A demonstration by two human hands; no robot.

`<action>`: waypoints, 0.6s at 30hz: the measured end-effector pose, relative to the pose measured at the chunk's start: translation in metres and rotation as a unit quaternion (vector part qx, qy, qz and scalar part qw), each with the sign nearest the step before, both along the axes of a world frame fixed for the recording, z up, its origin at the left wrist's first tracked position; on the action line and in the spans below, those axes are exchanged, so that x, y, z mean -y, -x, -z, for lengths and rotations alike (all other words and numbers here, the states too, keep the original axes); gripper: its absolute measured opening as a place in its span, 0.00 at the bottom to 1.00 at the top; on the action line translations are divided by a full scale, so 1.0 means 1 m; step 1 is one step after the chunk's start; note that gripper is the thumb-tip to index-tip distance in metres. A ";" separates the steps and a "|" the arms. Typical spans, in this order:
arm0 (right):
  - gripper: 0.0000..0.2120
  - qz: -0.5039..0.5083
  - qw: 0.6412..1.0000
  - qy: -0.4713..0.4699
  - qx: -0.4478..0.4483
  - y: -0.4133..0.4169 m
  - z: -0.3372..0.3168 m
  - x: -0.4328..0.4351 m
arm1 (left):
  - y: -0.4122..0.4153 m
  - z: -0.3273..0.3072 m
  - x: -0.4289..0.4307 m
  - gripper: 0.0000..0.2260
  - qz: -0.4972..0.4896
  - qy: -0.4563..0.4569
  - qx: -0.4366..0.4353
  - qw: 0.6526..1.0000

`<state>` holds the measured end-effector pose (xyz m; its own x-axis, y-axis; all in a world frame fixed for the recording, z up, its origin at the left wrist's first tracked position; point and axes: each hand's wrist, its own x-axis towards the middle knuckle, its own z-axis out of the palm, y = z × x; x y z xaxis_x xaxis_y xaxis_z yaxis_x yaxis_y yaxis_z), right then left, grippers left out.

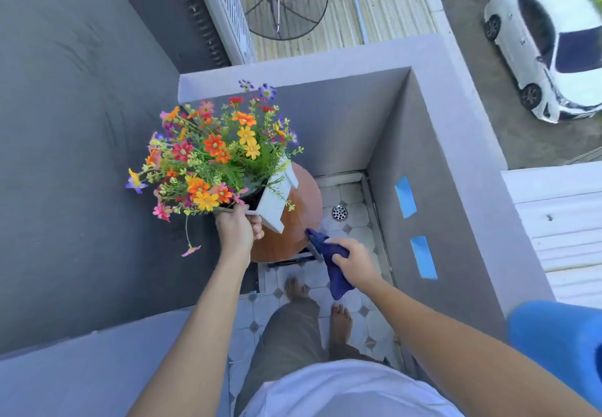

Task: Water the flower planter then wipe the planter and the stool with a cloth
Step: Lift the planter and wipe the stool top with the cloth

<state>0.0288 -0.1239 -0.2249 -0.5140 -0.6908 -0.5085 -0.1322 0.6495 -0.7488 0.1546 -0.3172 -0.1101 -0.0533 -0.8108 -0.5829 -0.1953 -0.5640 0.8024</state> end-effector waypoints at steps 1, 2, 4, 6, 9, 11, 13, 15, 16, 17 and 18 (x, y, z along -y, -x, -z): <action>0.19 0.075 0.996 0.009 0.039 -0.002 -0.011 -0.006 | -0.001 0.005 -0.005 0.04 -0.004 -0.005 0.003 1.000; 0.19 0.140 0.987 0.026 0.069 -0.003 -0.021 -0.011 | -0.002 0.010 -0.010 0.05 -0.009 -0.010 0.005 1.000; 0.19 0.237 0.964 0.064 0.106 -0.007 -0.039 -0.021 | -0.003 0.018 -0.019 0.07 -0.018 -0.017 0.009 1.000; 0.18 0.311 0.936 0.095 0.134 -0.010 -0.058 -0.027 | -0.002 0.024 -0.029 0.09 -0.023 -0.015 0.016 1.000; 0.19 0.379 0.905 0.119 0.155 -0.020 -0.083 -0.033 | 0.000 0.029 -0.043 0.15 -0.024 0.002 0.018 1.000; 0.20 0.407 0.888 0.139 0.161 -0.030 -0.095 -0.035 | 0.004 0.030 -0.048 0.18 -0.022 -0.007 0.021 1.000; 0.20 0.436 0.869 0.163 0.165 -0.039 -0.105 -0.036 | 0.011 0.035 -0.045 0.19 -0.024 -0.050 0.005 0.998; 0.20 0.455 0.855 0.176 0.173 -0.048 -0.114 -0.037 | 0.016 0.038 -0.043 0.20 -0.018 -0.099 -0.007 0.995; 0.20 0.462 0.849 0.184 0.178 -0.052 -0.119 -0.038 | 0.017 0.038 -0.043 0.20 -0.007 -0.110 -0.006 0.994; 0.19 0.469 0.842 0.195 0.183 -0.058 -0.125 -0.040 | 0.017 0.039 -0.044 0.19 0.006 -0.115 -0.002 0.993; 0.19 0.476 0.834 0.208 0.186 -0.063 -0.130 -0.043 | 0.016 0.040 -0.046 0.19 0.019 -0.110 0.001 0.994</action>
<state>0.0913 -0.0812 -0.0944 -0.7908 -0.2166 -0.5725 0.5860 0.0022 -0.8103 0.1386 -0.2714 -0.1502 -0.0802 -0.6613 -0.7458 -0.2220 -0.7176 0.6601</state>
